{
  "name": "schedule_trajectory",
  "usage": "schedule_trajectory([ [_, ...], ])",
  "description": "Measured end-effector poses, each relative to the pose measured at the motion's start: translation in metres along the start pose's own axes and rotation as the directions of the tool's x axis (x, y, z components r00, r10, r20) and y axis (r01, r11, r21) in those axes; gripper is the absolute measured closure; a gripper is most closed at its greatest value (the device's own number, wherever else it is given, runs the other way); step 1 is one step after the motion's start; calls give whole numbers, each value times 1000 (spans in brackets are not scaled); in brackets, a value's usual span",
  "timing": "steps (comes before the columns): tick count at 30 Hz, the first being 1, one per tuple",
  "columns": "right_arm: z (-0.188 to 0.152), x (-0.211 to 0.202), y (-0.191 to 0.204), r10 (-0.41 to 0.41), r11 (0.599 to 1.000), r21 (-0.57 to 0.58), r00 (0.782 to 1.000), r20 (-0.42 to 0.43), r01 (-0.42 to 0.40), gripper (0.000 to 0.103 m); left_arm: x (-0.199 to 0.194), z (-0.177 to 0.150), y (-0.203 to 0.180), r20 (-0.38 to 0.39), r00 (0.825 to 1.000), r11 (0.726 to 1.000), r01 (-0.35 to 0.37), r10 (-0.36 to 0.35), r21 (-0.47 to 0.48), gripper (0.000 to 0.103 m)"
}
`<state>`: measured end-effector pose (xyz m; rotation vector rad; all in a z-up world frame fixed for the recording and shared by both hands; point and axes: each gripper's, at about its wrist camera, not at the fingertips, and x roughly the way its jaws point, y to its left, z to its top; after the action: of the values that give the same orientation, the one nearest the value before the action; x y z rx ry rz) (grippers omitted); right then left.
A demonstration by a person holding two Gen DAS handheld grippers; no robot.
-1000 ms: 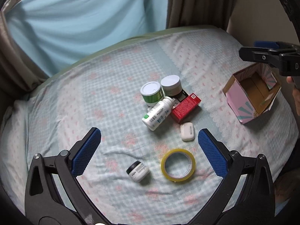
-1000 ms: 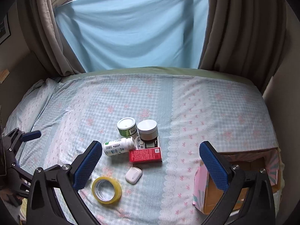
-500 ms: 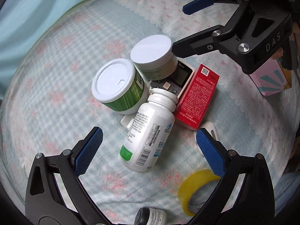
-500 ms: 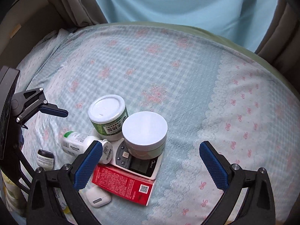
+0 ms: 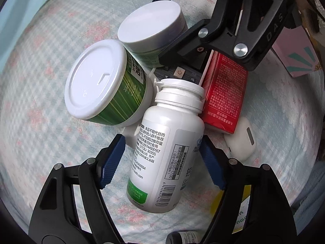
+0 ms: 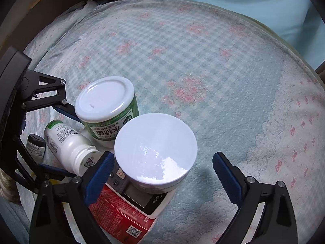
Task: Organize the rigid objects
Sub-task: 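Grasp the white pill bottle with the left tool while the right tool grasps the white-lidded jar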
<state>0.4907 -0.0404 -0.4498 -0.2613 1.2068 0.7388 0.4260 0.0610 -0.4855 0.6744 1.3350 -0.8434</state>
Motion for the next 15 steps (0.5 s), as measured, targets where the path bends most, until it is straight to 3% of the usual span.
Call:
schedule_trajectory([
  [3, 3, 5, 0, 9, 1000, -4, 1000, -7, -9, 10, 2, 4, -7, -5, 1000, 1000, -3, 3, 31, 38],
  [4, 4, 7, 0, 7, 1000, -3, 1000, -8, -7, 11, -1, 2, -11, -8, 1000, 999, -4, 4, 39, 45],
  [7, 7, 10, -2, 26, 1000, 7, 1000, -17, -26, 21, 0, 7, -18, -26, 1000, 998, -4, 6, 67, 54],
  [10, 9, 12, -1, 72, 997, 19, 997, -22, -72, 37, 2, 16, -24, -41, 999, 994, -20, 25, 103, 54],
  [15, 9, 11, 2, 52, 998, 19, 999, -12, -52, 37, 0, 21, -28, -40, 999, 995, -24, 28, 101, 54],
])
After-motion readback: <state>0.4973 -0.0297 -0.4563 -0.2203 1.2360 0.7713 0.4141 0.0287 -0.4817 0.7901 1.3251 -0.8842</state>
